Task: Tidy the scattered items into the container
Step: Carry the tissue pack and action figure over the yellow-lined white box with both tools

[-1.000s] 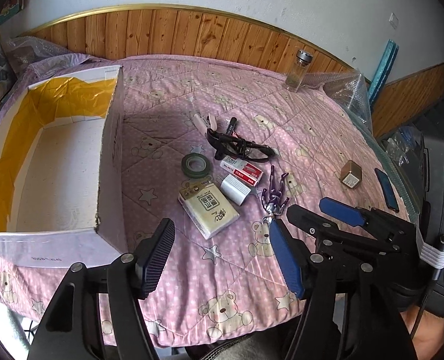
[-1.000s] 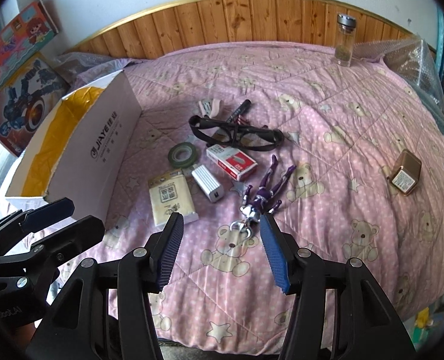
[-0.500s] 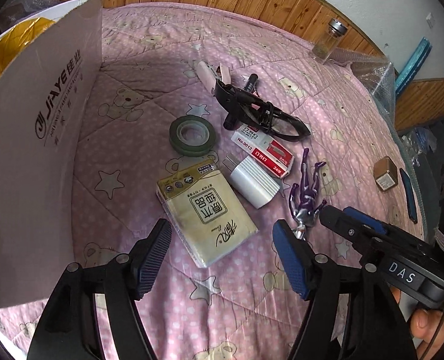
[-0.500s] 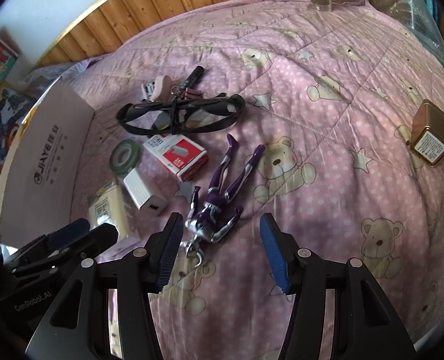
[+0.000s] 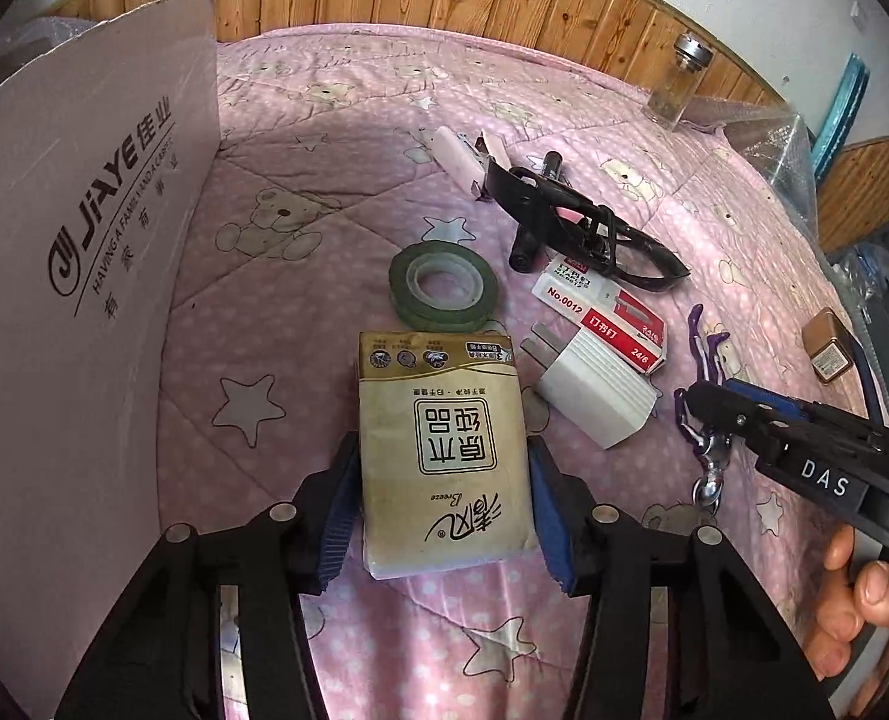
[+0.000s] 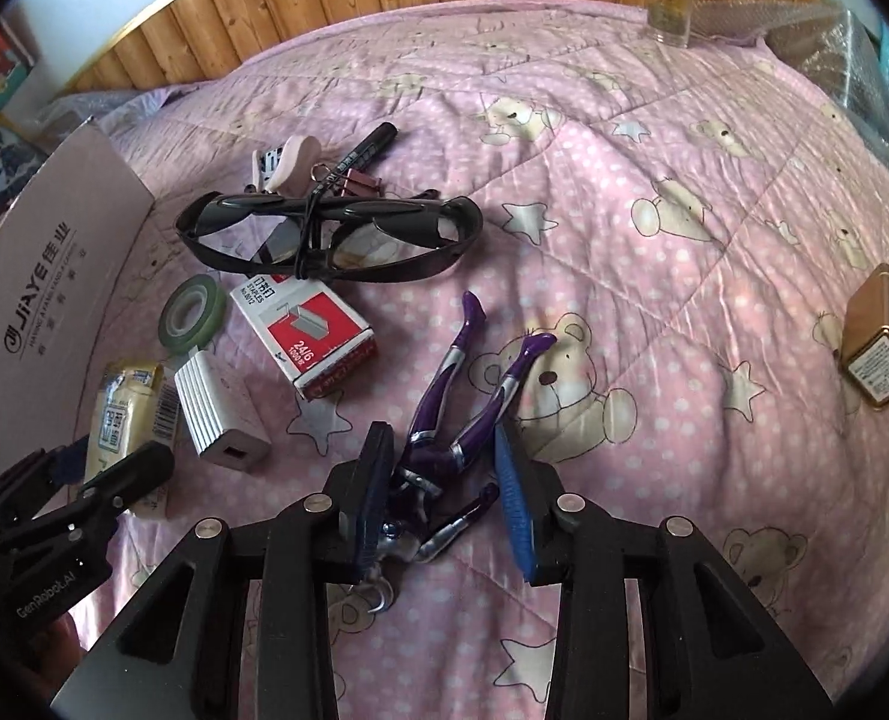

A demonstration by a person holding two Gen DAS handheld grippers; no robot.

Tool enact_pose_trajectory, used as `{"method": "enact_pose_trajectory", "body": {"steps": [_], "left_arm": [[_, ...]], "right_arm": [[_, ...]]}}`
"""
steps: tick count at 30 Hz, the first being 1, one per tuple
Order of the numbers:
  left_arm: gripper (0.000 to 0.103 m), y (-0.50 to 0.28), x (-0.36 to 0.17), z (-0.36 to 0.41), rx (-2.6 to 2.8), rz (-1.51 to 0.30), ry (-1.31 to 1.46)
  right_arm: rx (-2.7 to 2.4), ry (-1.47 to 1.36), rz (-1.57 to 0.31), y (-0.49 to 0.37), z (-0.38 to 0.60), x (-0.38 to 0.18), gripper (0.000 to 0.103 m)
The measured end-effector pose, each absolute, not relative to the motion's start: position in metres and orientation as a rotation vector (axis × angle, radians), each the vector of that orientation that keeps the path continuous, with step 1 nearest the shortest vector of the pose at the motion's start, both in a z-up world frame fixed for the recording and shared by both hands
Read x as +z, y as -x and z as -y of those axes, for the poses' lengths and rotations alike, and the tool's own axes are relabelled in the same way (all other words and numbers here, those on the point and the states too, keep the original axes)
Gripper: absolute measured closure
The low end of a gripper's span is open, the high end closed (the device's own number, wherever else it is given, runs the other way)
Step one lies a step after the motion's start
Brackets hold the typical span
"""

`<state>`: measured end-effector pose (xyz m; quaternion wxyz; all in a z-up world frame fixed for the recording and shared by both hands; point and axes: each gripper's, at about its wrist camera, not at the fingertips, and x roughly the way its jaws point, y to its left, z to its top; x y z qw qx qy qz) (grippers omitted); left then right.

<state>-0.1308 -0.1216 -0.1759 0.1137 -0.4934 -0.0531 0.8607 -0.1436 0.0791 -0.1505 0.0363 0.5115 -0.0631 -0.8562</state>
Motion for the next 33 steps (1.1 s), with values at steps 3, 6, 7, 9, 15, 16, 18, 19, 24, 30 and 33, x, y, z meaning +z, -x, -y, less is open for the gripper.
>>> {"method": "enact_pose_trajectory", "body": {"steps": [3, 6, 7, 9, 15, 16, 18, 19, 24, 30, 33], "left_arm": [[0.047, 0.13, -0.177, 0.113, 2.542, 0.097, 1.434], [0.041, 0.131, -0.179, 0.098, 2.559, -0.019, 1.417], [0.05, 0.13, -0.179, 0.095, 2.564, -0.055, 1.408], [0.052, 0.129, -0.175, 0.098, 2.542, -0.024, 1.398], [0.052, 0.116, -0.147, 0.106, 2.512, 0.107, 1.321], [0.052, 0.117, -0.142, 0.104, 2.509, 0.112, 1.311], [0.052, 0.112, -0.133, 0.106, 2.512, 0.129, 1.29], [0.052, 0.111, -0.128, 0.107, 2.513, 0.137, 1.281], [0.052, 0.101, -0.105, 0.124, 2.52, 0.223, 1.247], [0.052, 0.088, -0.081, 0.141, 2.545, 0.289, 1.202], [0.052, 0.083, -0.073, 0.148, 2.564, 0.294, 1.182]], "right_arm": [[-2.657, -1.537, 0.197, 0.146, -0.077, -0.152, 0.061], [-2.671, -1.491, 0.198, 0.145, -0.078, -0.153, 0.066], [-2.666, -1.489, 0.243, 0.144, -0.083, -0.152, 0.069], [-2.641, -1.487, 0.338, 0.141, -0.092, -0.148, 0.07], [-2.645, -1.426, 0.36, 0.125, -0.084, -0.125, 0.07], [-2.647, -1.414, 0.357, 0.123, -0.081, -0.12, 0.07], [-2.659, -1.385, 0.34, 0.117, -0.075, -0.111, 0.07], [-2.664, -1.372, 0.331, 0.115, -0.072, -0.106, 0.07], [-2.67, -1.32, 0.322, 0.102, -0.065, -0.085, 0.07], [-2.637, -1.263, 0.281, 0.089, -0.04, -0.064, 0.069], [-2.623, -1.233, 0.254, 0.084, -0.026, -0.054, 0.069]]}}
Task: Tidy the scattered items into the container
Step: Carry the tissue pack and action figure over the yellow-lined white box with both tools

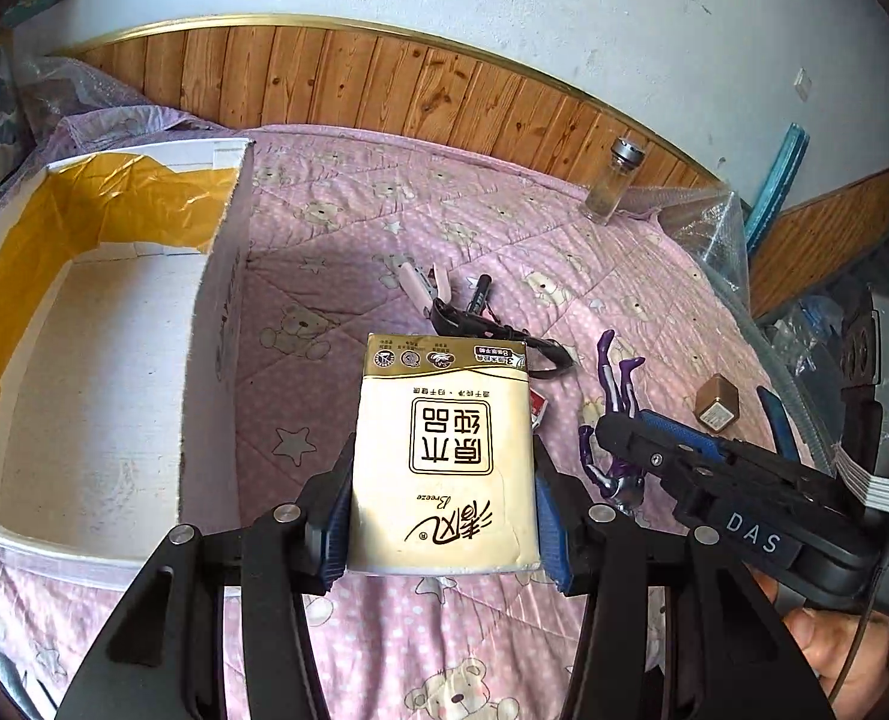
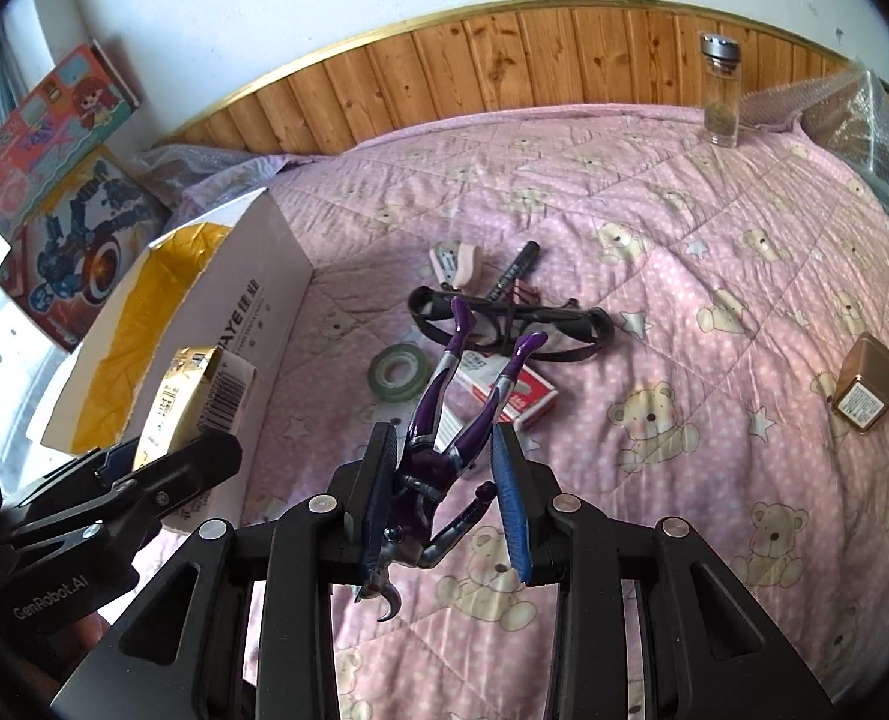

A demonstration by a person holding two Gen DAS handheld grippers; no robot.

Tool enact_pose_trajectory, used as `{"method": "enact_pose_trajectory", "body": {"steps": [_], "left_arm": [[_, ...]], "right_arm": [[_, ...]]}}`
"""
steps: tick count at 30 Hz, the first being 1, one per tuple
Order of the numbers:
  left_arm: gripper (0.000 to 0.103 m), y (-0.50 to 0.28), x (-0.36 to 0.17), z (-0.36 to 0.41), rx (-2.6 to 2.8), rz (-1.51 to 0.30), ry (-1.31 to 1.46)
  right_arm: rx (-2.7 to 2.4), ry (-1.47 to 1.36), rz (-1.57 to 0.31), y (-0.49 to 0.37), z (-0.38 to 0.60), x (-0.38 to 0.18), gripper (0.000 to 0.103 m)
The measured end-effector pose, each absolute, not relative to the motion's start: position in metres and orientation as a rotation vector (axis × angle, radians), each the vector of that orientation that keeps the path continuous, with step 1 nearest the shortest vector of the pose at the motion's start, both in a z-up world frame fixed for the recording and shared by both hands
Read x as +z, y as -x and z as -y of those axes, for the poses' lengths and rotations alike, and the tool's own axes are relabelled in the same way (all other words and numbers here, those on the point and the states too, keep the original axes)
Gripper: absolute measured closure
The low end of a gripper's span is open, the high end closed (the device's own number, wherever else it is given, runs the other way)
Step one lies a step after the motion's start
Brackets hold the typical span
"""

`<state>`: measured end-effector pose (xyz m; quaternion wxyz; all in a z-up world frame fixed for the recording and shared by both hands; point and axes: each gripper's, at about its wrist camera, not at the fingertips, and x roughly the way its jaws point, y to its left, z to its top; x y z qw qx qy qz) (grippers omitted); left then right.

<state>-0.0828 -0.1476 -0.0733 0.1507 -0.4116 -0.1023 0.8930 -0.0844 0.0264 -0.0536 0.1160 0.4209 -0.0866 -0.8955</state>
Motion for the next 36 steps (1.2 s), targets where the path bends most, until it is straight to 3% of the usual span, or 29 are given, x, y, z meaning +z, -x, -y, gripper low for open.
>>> {"method": "enact_pose_trajectory", "body": {"steps": [13, 36], "left_arm": [[0.052, 0.072, -0.044, 0.207, 2.546, 0.55, 1.111], [0.052, 0.083, -0.016, 0.289, 2.69, 0.642, 1.056]], "right_arm": [[-2.567, -1.139, 0.151, 0.074, 0.029, -0.012, 0.069], [-2.431, -1.054, -0.018, 0.11, 0.132, 0.025, 0.069]]}}
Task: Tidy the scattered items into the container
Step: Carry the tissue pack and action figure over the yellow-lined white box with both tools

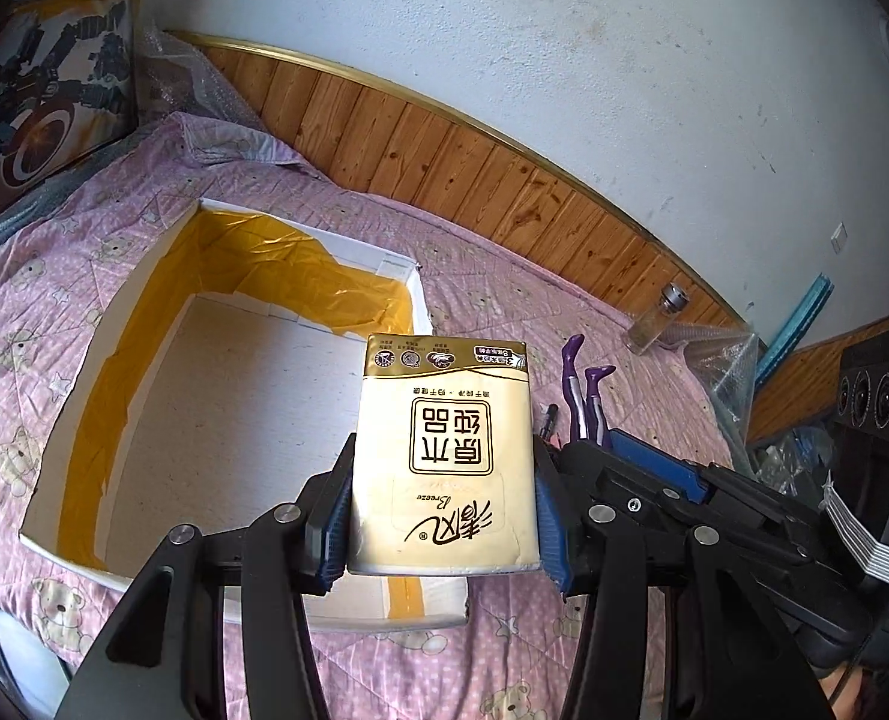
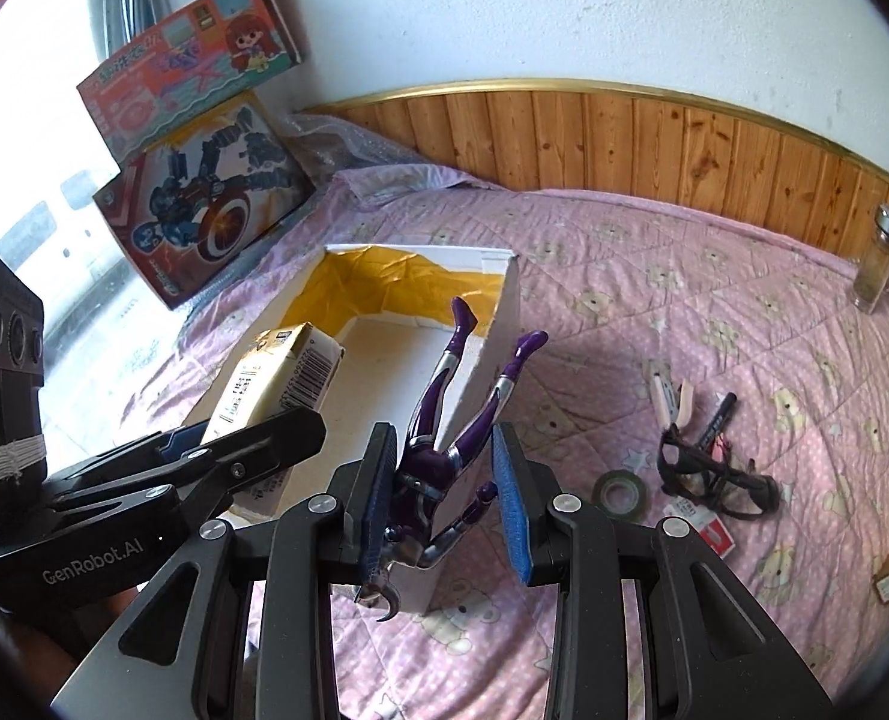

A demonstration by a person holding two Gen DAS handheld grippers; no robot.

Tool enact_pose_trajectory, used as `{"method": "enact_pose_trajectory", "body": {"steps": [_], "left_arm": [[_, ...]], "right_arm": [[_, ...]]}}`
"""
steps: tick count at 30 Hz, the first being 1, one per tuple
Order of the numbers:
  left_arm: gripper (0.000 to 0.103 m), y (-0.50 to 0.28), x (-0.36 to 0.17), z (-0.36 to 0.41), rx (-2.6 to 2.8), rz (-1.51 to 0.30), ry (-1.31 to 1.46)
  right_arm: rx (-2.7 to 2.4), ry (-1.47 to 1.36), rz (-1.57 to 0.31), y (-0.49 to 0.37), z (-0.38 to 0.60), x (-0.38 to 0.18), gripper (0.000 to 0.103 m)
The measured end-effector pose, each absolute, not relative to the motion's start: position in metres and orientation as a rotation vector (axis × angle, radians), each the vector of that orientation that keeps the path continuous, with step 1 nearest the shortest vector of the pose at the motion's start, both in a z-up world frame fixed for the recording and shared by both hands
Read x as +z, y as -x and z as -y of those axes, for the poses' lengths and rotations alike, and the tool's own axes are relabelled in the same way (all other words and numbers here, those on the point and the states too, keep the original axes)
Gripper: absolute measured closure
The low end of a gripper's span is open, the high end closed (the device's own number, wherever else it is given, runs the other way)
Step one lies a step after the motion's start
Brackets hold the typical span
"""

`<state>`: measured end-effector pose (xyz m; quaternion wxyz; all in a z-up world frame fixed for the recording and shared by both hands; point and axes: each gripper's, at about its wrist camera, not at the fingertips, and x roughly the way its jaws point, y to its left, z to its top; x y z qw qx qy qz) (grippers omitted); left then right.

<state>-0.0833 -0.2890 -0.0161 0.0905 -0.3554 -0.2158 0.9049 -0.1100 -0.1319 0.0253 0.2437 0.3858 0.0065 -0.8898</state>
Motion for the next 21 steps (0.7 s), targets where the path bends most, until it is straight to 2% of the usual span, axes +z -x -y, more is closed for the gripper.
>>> {"method": "enact_pose_trajectory", "body": {"steps": [21], "left_arm": [[0.052, 0.129, -0.015, 0.348, 2.779, 0.658, 1.125]], "right_arm": [[-2.327, -1.092, -0.055, 0.178, 0.19, 0.026, 0.069]]}}
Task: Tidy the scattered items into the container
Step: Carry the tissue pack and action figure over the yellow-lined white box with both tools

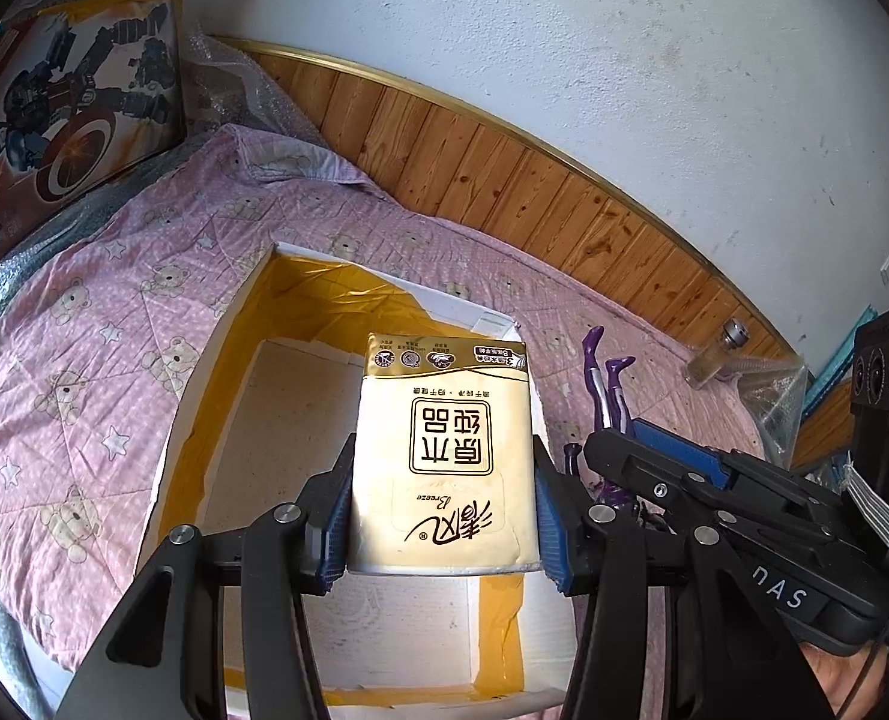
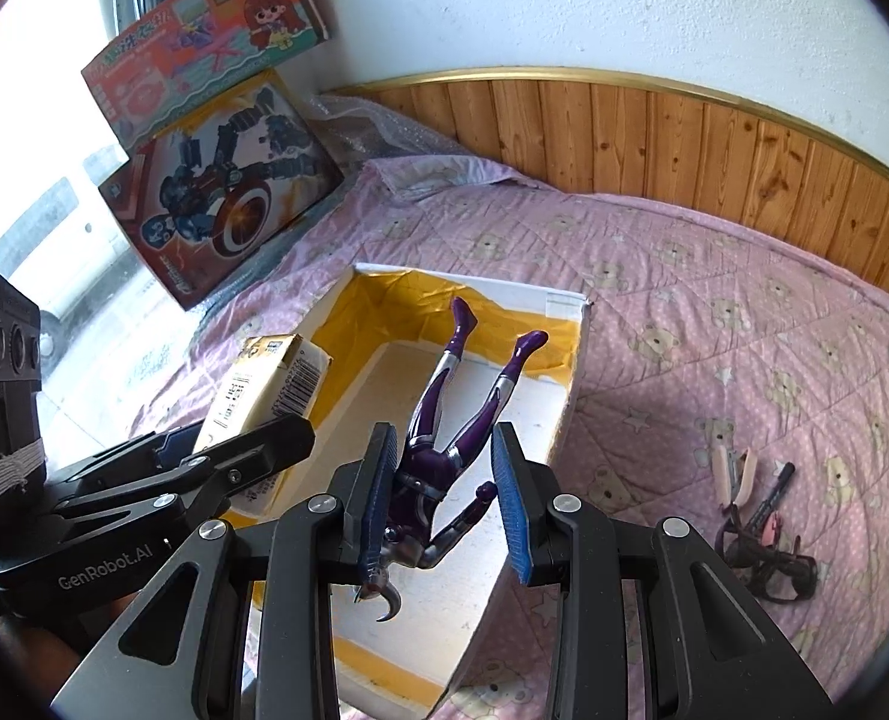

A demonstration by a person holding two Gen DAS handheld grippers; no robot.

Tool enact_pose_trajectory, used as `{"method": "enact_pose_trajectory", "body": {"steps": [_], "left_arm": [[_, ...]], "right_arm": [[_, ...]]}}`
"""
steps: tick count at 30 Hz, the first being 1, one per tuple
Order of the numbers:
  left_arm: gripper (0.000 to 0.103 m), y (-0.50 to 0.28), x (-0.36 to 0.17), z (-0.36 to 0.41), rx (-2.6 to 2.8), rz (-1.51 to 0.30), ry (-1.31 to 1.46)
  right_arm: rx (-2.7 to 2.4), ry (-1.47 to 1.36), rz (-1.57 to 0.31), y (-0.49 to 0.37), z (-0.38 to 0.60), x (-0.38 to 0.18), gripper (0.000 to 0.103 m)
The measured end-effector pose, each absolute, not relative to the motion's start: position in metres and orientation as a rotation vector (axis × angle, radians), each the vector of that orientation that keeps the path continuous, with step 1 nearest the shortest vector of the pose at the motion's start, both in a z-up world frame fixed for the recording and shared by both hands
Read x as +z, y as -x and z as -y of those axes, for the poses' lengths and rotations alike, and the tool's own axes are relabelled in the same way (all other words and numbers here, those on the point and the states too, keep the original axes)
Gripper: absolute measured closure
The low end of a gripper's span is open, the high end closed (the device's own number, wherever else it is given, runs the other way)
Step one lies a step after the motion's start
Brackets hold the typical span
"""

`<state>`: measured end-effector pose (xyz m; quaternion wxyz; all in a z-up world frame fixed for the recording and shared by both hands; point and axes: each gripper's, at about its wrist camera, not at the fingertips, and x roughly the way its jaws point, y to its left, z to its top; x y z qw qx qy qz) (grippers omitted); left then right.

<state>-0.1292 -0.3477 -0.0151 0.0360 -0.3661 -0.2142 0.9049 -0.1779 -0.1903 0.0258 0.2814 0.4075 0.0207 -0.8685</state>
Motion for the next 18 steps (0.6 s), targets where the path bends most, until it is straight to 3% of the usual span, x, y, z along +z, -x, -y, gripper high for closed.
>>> {"method": "enact_pose_trajectory", "body": {"steps": [18], "left_arm": [[0.052, 0.19, -0.05, 0.374, 2.765, 0.679, 1.397]], "right_arm": [[-2.202, -1.25, -0.088, 0.246, 0.224, -0.009, 0.069]]}}
